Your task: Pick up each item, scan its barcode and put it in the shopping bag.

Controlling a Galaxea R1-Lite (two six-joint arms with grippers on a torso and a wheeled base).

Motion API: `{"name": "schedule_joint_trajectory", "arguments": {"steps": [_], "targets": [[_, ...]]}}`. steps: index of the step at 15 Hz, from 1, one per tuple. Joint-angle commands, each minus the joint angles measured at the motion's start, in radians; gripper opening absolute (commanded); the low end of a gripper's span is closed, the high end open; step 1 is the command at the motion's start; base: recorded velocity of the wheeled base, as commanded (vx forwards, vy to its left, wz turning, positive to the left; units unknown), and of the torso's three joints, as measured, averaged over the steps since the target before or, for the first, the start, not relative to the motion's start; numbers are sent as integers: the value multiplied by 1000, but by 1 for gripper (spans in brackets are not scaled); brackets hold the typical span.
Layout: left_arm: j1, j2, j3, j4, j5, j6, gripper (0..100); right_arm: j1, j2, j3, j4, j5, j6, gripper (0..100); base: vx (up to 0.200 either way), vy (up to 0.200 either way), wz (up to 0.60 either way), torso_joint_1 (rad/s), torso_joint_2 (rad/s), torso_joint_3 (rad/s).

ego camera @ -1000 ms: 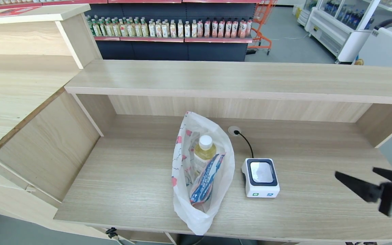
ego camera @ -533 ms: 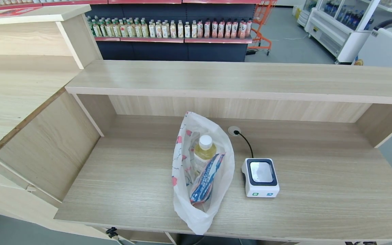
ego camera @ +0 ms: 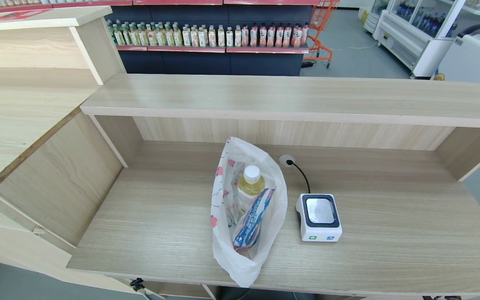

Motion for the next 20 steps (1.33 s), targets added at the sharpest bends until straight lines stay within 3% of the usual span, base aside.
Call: {"name": "schedule_joint_trajectory", "arguments": {"steps": [1, 16, 20], "targets": [[0, 0, 2, 0, 0, 0, 100, 0, -5, 1, 2, 0, 10, 100, 0, 0, 0, 0, 0, 0], [0, 0, 0, 0, 0, 0, 100, 1, -5, 1, 4, -1, 4, 100, 0, 0, 0, 0, 0, 0], [0, 0, 0, 0, 0, 1, 100, 0, -5, 1, 4, 0, 1, 100, 0, -200, 0, 2, 2, 0]]}}
